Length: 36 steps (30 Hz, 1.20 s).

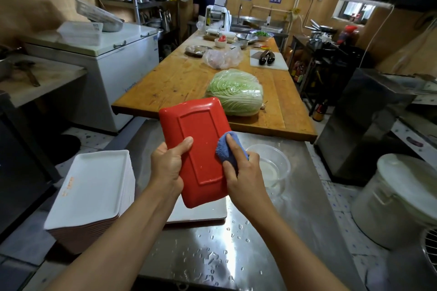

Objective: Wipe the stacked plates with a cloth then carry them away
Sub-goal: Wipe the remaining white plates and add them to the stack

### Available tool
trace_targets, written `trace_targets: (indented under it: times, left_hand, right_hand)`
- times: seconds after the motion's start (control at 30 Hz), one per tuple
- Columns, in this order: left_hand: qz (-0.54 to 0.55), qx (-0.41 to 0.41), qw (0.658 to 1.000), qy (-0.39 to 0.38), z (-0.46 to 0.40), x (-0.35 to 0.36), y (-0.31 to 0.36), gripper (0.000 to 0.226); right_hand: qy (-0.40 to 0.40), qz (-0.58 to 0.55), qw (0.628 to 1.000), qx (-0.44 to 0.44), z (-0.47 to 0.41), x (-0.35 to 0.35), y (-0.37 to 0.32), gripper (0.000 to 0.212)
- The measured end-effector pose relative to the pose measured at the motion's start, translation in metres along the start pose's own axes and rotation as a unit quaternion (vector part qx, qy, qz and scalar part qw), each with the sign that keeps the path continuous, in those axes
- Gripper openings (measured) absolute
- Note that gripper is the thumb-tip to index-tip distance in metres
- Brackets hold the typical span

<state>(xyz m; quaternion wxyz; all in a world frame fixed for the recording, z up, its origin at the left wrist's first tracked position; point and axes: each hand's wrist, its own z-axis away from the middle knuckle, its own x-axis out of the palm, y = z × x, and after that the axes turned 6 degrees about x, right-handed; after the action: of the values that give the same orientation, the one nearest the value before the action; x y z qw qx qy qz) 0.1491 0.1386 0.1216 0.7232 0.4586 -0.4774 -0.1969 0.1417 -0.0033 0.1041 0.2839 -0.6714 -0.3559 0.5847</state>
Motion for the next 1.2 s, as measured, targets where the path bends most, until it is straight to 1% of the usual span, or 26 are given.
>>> trace_targets:
  times: [0.1, 0.2, 0.27, 0.33, 0.37, 0.43, 0.47, 0.5, 0.6, 0.7, 0.77, 0.83, 0.97, 1.1, 1.2]
  left_hand:
    - [0.005, -0.011, 1.000, -0.014, 0.000, 0.003, -0.002, 0.016]
    - [0.007, -0.065, 0.993, -0.101, 0.001, -0.001, -0.001, 0.014]
    - [0.010, -0.088, 0.985, -0.150, -0.004, -0.009, 0.003, 0.014]
    - [-0.011, -0.071, 0.984, -0.161, -0.014, -0.020, 0.011, 0.016]
    - [-0.035, -0.057, 0.984, -0.166, -0.020, -0.025, 0.016, 0.023]
    - [-0.115, -0.035, 0.973, -0.196, -0.031, -0.033, 0.025, 0.045]
    - [-0.167, -0.028, 0.962, -0.215, -0.036, -0.034, 0.028, 0.054]
    - [-0.218, -0.023, 0.947, -0.234, -0.039, -0.035, 0.031, 0.059]
    - [-0.318, -0.019, 0.905, -0.282, -0.046, -0.032, 0.041, 0.060]
    - [-0.335, -0.060, 0.874, -0.348, -0.049, -0.026, 0.047, 0.077]
    - [-0.330, -0.078, 0.861, -0.378, -0.046, -0.022, 0.046, 0.087]
    - [-0.313, -0.073, 0.867, -0.382, -0.041, -0.020, 0.043, 0.089]
    - [-0.260, -0.056, 0.898, -0.351, -0.030, -0.018, 0.032, 0.085]
    - [-0.253, -0.041, 0.913, -0.317, -0.021, -0.014, 0.023, 0.066]
    - [-0.232, -0.029, 0.929, -0.288, -0.021, -0.021, 0.026, 0.050]
  right_hand:
    - [0.013, -0.081, 0.996, 0.021, -0.003, -0.011, 0.001, 0.058]
    - [0.021, -0.202, 0.979, 0.025, -0.004, -0.021, 0.003, 0.057]
    - [0.026, -0.233, 0.972, 0.019, -0.006, -0.029, 0.004, 0.057]
    - [0.017, -0.229, 0.973, 0.002, -0.009, -0.039, 0.007, 0.059]
    - [0.003, -0.222, 0.975, -0.009, -0.010, -0.044, 0.009, 0.058]
    - [-0.035, -0.200, 0.978, -0.038, -0.012, -0.055, 0.011, 0.057]
    - [-0.053, -0.187, 0.979, -0.055, -0.013, -0.060, 0.011, 0.058]
    - [-0.070, -0.175, 0.980, -0.069, -0.014, -0.064, 0.010, 0.058]
    - [-0.112, -0.150, 0.978, -0.092, -0.019, -0.076, 0.007, 0.060]
    - [-0.151, -0.120, 0.977, -0.092, -0.026, -0.086, 0.004, 0.059]
    - [-0.168, -0.103, 0.976, -0.089, -0.030, -0.089, 0.003, 0.057]
    - [-0.161, -0.079, 0.979, -0.097, -0.034, -0.088, 0.001, 0.053]
    - [-0.103, 0.052, 0.983, -0.144, -0.042, -0.070, -0.008, 0.052]
    - [-0.073, 0.126, 0.969, -0.202, -0.046, -0.044, -0.025, 0.054]
    - [-0.087, 0.163, 0.958, -0.220, -0.047, -0.043, -0.019, 0.055]
